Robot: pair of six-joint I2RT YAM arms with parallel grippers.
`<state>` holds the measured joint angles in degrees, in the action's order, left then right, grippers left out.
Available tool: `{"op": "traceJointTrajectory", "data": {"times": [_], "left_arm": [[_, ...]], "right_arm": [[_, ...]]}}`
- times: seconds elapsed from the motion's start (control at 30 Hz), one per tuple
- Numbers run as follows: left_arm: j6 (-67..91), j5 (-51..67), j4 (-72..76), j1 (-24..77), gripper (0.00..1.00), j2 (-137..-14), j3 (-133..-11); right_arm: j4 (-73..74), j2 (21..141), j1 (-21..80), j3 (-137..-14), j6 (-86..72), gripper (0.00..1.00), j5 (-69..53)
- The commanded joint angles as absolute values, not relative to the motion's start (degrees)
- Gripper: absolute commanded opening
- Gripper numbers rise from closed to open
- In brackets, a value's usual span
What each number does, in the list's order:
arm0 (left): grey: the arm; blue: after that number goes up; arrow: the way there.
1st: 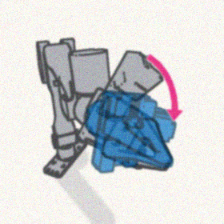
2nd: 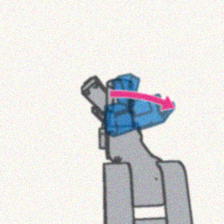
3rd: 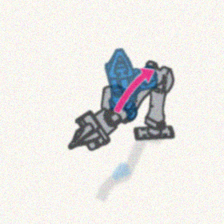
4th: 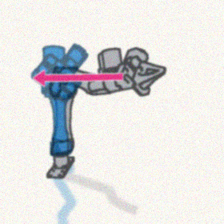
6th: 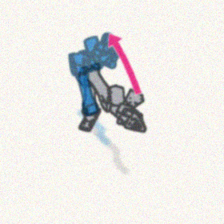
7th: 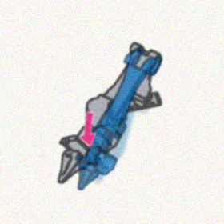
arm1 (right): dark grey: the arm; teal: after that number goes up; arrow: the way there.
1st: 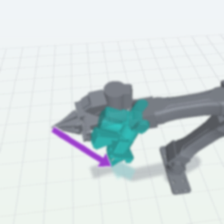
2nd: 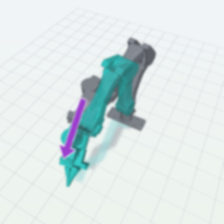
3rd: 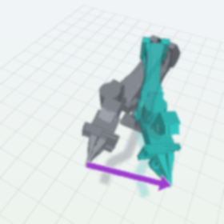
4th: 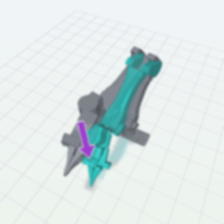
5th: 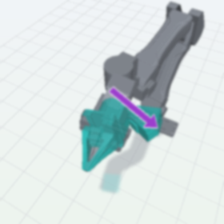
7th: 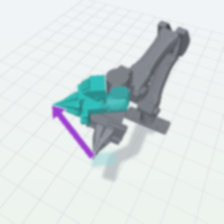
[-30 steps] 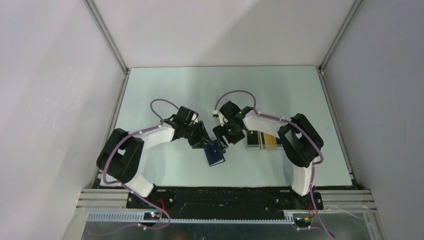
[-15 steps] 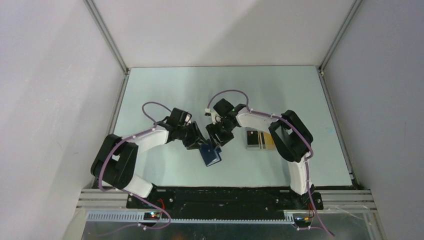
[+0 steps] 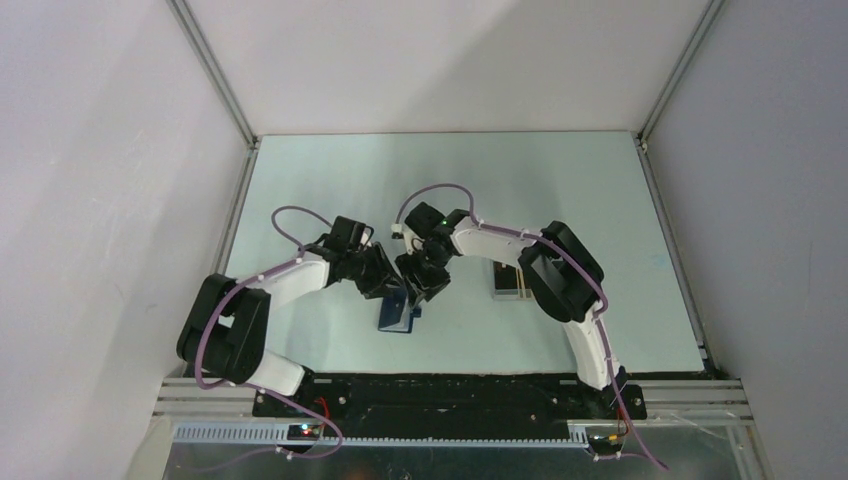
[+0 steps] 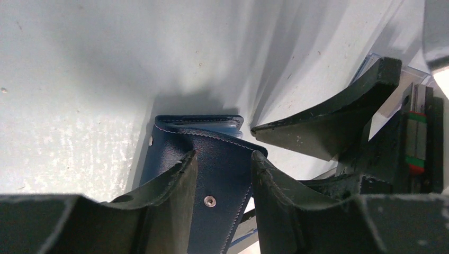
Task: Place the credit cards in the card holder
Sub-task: Close the card holder at the center of the board.
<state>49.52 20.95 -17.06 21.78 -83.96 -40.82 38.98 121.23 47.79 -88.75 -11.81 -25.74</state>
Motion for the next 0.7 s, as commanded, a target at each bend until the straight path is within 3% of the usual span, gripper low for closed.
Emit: {"op": "traceJointTrajectory", "data": {"times": [0.0,0.3,0.53,0.67], "left_arm": [[48.1,19.2,-16.9,21.4,0.46,-82.4,-40.1],[46.7,17.1,-20.4,21.4,0.41,-82.5,-40.0],[42.1,13.1,-27.5,21.4,0.36,-83.4,-43.0],[41.1,12.2,-29.1,21.4,0.33,-83.5,-43.4]], "right_arm": [[40.7,122.6,48.6,-90.2,-12.9,0.53,-23.5],[28.8,119.4,43.8,-81.5,-18.7,0.41,-38.5],[26.9,119.9,42.6,-81.2,-18.8,0.28,-41.8],[26.2,119.9,42.3,-81.1,-18.8,0.26,-42.8]]}}
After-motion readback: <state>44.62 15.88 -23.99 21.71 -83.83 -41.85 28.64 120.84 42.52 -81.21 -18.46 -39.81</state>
